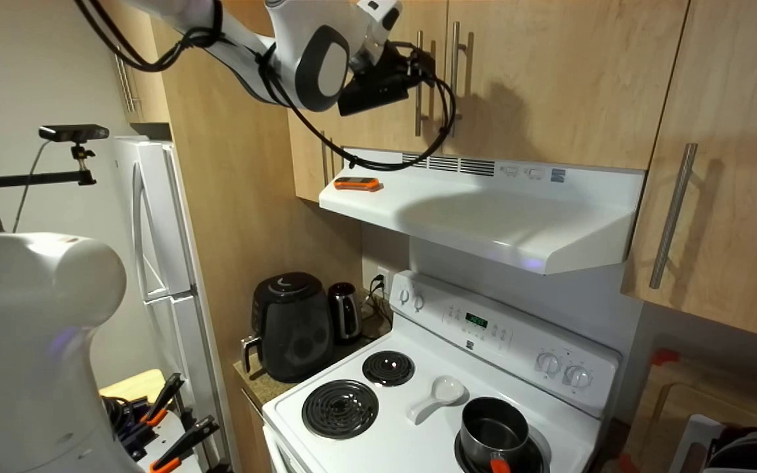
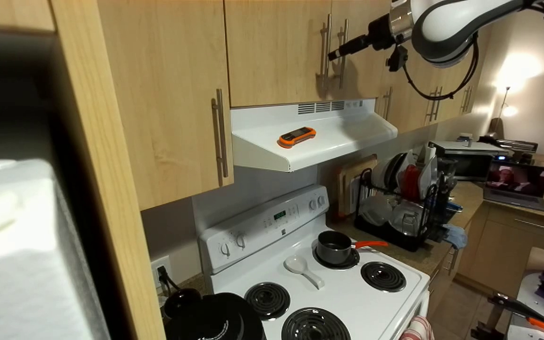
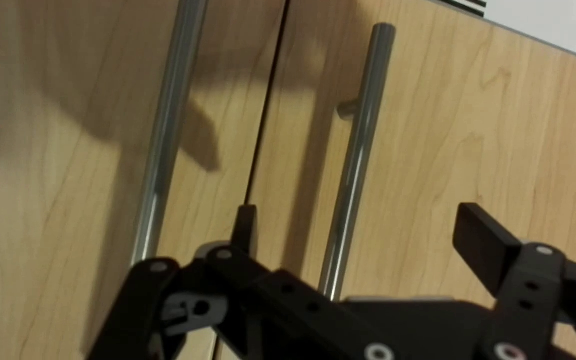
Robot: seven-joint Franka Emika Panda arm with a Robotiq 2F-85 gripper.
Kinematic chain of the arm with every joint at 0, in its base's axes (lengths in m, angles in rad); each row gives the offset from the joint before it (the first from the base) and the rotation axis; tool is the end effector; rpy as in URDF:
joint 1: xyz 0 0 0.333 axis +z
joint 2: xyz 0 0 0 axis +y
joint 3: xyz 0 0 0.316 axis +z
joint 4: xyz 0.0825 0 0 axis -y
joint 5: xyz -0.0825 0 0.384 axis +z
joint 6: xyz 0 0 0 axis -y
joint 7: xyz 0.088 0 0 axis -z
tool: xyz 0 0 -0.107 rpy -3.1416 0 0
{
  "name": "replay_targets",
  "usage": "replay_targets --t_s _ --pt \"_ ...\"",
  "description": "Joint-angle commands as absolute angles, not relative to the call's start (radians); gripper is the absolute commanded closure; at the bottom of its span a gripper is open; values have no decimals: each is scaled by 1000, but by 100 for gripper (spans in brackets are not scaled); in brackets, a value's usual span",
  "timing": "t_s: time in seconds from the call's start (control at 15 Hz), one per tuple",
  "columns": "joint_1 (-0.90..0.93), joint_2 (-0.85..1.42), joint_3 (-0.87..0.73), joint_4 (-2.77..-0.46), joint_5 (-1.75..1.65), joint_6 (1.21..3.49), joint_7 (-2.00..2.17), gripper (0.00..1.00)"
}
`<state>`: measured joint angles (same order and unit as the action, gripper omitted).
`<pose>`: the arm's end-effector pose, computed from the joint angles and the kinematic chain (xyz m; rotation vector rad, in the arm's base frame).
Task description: Open the left cabinet door
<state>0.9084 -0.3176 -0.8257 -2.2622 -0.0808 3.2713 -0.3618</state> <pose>0.5243 0.0022 0.5995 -2.5039 -0.4995 -1.8228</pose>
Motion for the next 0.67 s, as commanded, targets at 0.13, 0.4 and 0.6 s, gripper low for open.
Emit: replay_targets --t_s 0.13,0.4,0.6 --pt "942 -276 -851 -2239 -56 3323 -323 27" --pt "964 -281 -875 -2248 -56 3322 -305 53" --pt "976 -286 -897 -2250 -58 3317 -295 74"
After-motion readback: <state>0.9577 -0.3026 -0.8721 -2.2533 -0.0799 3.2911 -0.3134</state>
